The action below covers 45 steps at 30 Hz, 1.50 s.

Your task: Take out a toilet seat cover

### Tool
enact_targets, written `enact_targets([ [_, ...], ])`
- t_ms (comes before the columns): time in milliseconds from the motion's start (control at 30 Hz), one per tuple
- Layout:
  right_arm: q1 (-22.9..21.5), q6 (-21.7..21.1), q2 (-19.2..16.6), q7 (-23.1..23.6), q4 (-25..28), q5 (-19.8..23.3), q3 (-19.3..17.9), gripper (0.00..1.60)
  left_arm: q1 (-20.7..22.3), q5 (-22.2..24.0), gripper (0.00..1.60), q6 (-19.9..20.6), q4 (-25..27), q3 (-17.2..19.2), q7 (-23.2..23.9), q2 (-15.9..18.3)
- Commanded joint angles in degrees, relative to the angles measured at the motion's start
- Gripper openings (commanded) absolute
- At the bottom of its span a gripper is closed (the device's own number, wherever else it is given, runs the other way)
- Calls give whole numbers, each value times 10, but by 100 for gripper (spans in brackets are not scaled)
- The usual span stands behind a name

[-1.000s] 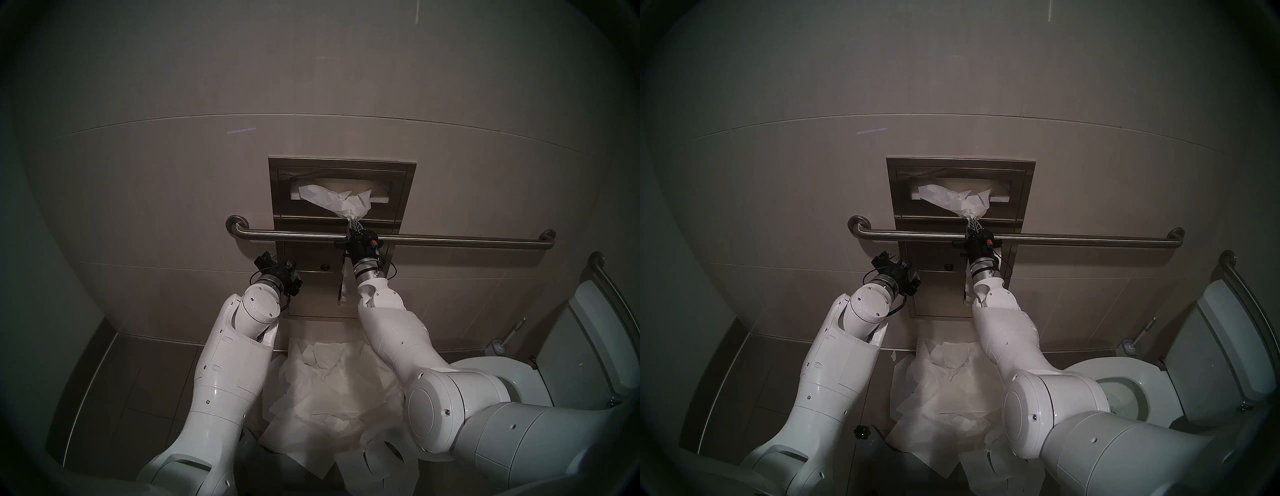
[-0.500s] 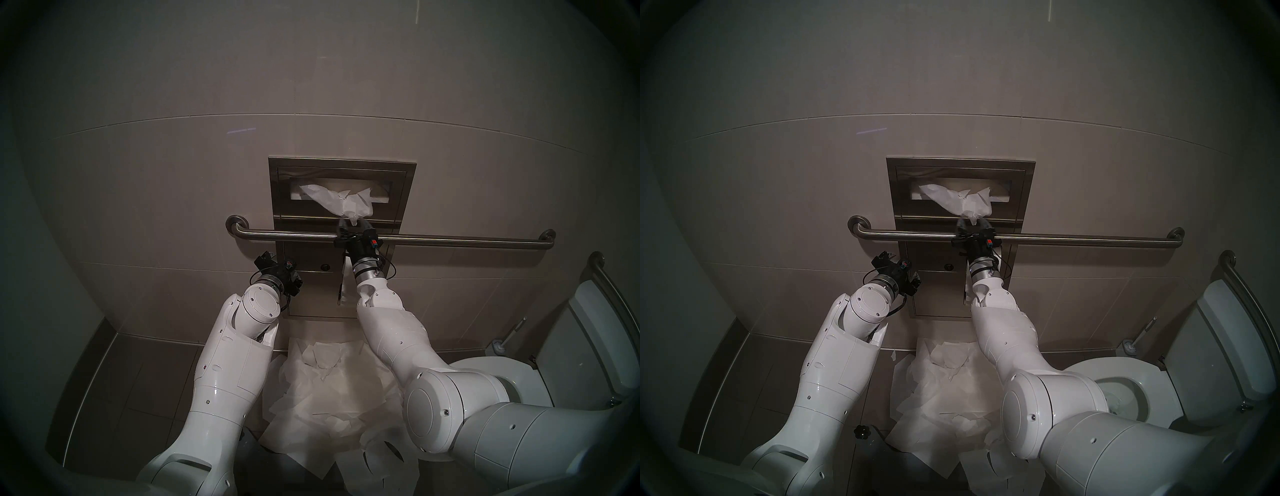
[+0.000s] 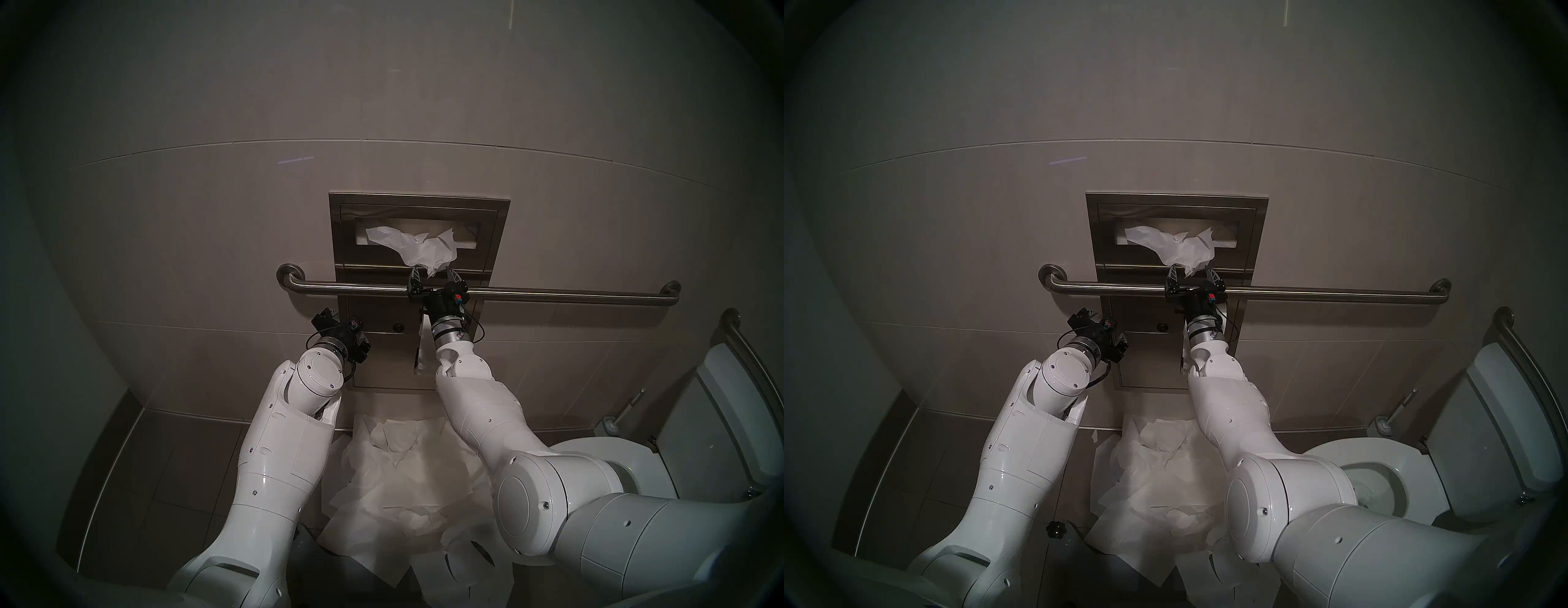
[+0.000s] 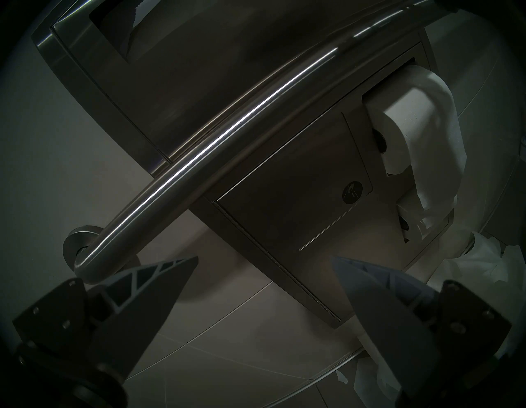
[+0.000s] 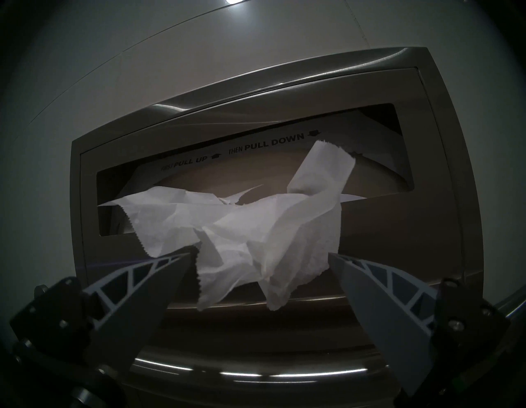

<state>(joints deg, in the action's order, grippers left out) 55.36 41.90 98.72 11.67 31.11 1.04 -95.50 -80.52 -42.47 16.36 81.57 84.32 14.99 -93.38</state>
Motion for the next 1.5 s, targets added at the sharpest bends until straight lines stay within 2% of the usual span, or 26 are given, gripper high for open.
enact_targets([
  [0, -32, 10, -1, 1, 11, 1, 0, 160, 19, 1, 160, -3, 20, 2, -2, -2],
  [233, -35, 10, 0, 2, 7, 2, 1, 160, 35, -6, 160, -29, 16, -8, -3, 10],
  [533, -34, 9, 4, 8, 5, 4, 1, 160, 85, -80, 160, -74, -13, -51, -41, 48],
  [900, -35, 14, 6, 19, 8, 11, 1, 160, 119, -121, 160, -105, -17, -67, -57, 36],
  [1133, -33, 18, 4, 26, 9, 17, 0, 160, 157, -156, 160, -128, -51, -88, -57, 37],
  [1167, -33, 19, 4, 27, 10, 18, 0, 160, 142, -162, 160, -133, -39, -86, -60, 35],
  [1200, -33, 20, 5, 28, 11, 19, 0, 160, 159, -164, 160, -136, -56, -91, -59, 37],
  [1400, -31, 24, 3, 34, 12, 27, 0, 160, 180, -201, 160, -164, -89, -105, -67, 40],
  [1467, -30, 25, 3, 37, 13, 30, -1, 160, 204, -209, 160, -172, -119, -114, -69, 44],
])
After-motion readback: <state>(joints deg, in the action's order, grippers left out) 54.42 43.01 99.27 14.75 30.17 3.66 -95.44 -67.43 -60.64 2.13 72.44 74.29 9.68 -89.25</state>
